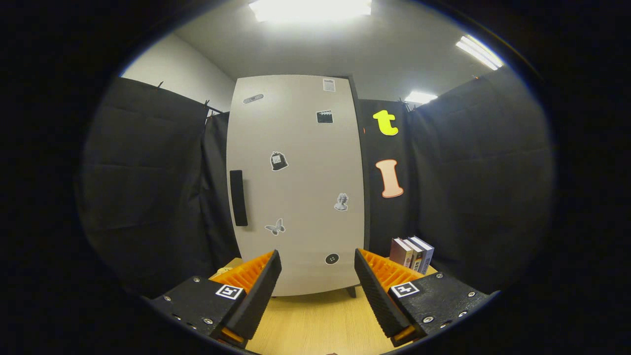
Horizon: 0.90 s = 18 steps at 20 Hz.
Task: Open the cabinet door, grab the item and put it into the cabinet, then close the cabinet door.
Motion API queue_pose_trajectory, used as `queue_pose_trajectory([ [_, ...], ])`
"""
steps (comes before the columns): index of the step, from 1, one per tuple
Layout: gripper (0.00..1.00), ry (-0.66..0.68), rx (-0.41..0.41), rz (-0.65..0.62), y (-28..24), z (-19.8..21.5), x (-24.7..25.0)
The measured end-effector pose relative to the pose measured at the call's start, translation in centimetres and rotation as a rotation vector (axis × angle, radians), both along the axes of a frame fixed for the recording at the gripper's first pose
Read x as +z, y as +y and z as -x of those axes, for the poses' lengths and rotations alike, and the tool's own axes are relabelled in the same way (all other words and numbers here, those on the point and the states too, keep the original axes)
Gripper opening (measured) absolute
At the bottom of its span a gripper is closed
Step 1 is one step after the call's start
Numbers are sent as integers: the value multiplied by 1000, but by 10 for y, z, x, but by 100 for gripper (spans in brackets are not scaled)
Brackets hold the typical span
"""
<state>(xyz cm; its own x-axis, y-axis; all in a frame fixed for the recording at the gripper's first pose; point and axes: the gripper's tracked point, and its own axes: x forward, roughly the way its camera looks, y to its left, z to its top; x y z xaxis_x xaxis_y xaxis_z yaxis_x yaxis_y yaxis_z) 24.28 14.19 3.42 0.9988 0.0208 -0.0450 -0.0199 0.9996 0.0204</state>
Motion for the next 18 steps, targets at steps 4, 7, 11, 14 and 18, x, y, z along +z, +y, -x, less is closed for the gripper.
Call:
queue_pose_trajectory([
  [4, 93, 2, -22, -8, -10, 19, -12],
  [7, 93, 6, -36, 0, -17, 30, -22],
  [11, 93, 23, -36, 3, -20, 41, -35],
  [14, 93, 29, -35, 14, -20, 47, -40],
  [18, 93, 30, -28, 15, -18, 51, -44],
])
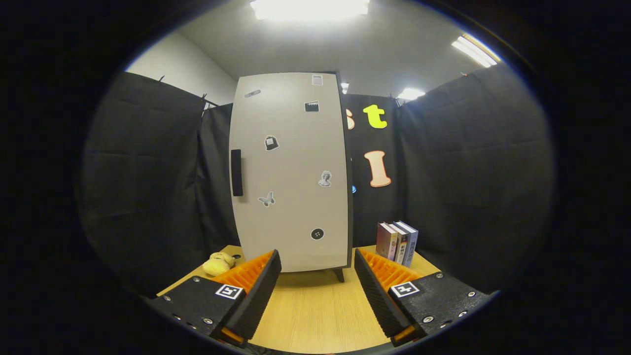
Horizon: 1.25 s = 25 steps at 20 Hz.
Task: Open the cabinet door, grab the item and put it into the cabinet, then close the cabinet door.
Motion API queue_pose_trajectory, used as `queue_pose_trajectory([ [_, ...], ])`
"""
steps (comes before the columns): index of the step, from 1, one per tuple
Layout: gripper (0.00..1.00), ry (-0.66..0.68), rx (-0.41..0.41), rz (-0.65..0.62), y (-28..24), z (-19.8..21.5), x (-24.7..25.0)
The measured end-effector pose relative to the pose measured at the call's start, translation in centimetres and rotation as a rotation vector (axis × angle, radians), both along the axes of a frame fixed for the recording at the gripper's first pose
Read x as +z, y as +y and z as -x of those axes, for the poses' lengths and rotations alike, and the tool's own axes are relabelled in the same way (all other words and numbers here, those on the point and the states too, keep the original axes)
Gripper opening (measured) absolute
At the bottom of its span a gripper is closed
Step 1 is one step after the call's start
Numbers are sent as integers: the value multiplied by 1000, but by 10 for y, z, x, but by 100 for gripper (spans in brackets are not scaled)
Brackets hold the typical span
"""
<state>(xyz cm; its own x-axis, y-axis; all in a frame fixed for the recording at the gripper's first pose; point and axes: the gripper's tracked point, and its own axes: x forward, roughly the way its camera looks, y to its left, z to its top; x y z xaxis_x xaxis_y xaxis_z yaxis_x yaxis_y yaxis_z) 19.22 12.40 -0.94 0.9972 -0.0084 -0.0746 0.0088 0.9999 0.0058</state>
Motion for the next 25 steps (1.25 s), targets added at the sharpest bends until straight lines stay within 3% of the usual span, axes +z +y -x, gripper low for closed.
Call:
queue_pose_trajectory([
  [25, 93, -8, 7, -10, 17, -6, 6],
])
